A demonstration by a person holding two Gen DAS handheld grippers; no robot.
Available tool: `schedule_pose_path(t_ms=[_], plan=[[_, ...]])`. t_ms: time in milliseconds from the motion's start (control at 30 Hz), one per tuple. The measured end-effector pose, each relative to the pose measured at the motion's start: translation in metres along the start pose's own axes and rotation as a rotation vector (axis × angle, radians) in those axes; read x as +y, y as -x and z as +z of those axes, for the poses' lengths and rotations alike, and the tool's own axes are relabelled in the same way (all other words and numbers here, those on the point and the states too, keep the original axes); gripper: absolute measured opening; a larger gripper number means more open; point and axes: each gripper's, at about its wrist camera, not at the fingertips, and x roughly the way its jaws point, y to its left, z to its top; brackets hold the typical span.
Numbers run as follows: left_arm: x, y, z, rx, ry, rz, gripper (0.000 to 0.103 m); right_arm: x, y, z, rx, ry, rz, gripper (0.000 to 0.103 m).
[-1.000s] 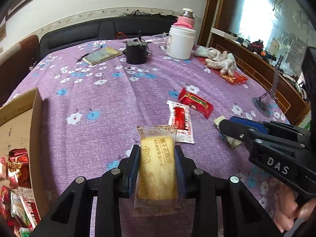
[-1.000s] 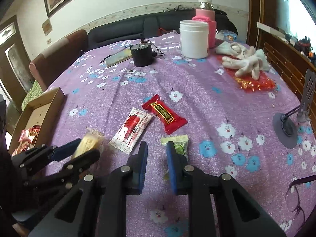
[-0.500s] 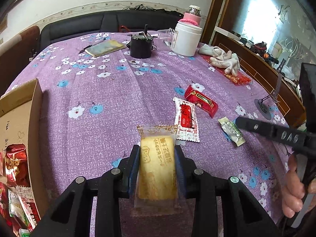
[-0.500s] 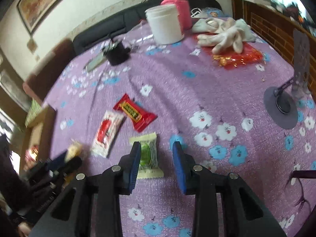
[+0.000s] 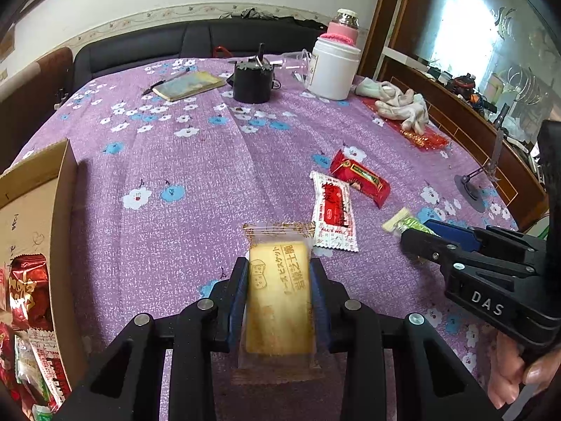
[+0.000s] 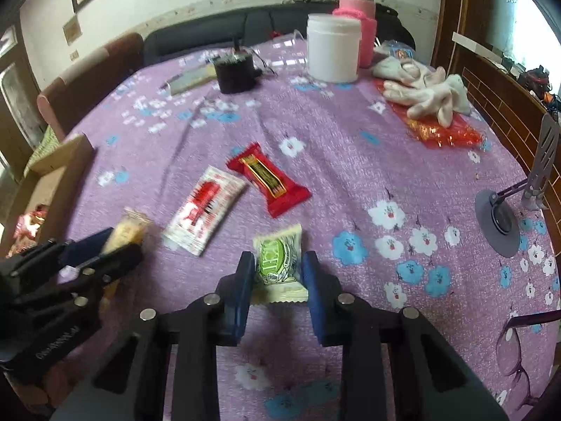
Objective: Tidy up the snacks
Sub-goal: 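Lift the yellow biscuit pack and green candy off the table with both tools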
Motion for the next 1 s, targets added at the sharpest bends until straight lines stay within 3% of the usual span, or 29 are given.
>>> schedule_pose_path(t_ms=[267, 333, 600, 667, 700, 867, 1000], plan=[[0.005, 0.005, 0.002, -0.028, 0.022, 0.007, 0.035, 0.013, 0.014, 0.000, -0.054, -0.001, 0.051, 0.027], [0.004, 0.008, 0.003, -0.043, 0.019, 0.007, 0.035, 0.016, 0.016, -0.001, -0.060, 0.003, 0.069, 0.017], [0.001, 0.012, 0.002, -0.057, 0.009, 0.017, 0.035, 0.022, 0.021, -0.001, -0.068, 0.020, 0.060, 0.017], [0.001, 0.011, 0.002, -0.050, 0.008, 0.018, 0.035, 0.016, 0.023, 0.000, -0.070, 0.012, 0.020, 0.025], [0.000, 0.010, 0.001, -0.045, 0.005, 0.017, 0.035, 0.012, 0.021, 0.001, -0.055, 0.004, 0.004, 0.036], [-0.003, 0.008, 0.000, -0.037, -0.008, 0.018, 0.035, -0.003, 0.012, 0.002, 0.034, -0.017, 0.055, 0.037], [-0.004, 0.007, 0.000, -0.036, -0.005, 0.019, 0.035, 0.009, 0.002, -0.005, 0.105, 0.078, 0.039, 0.038]])
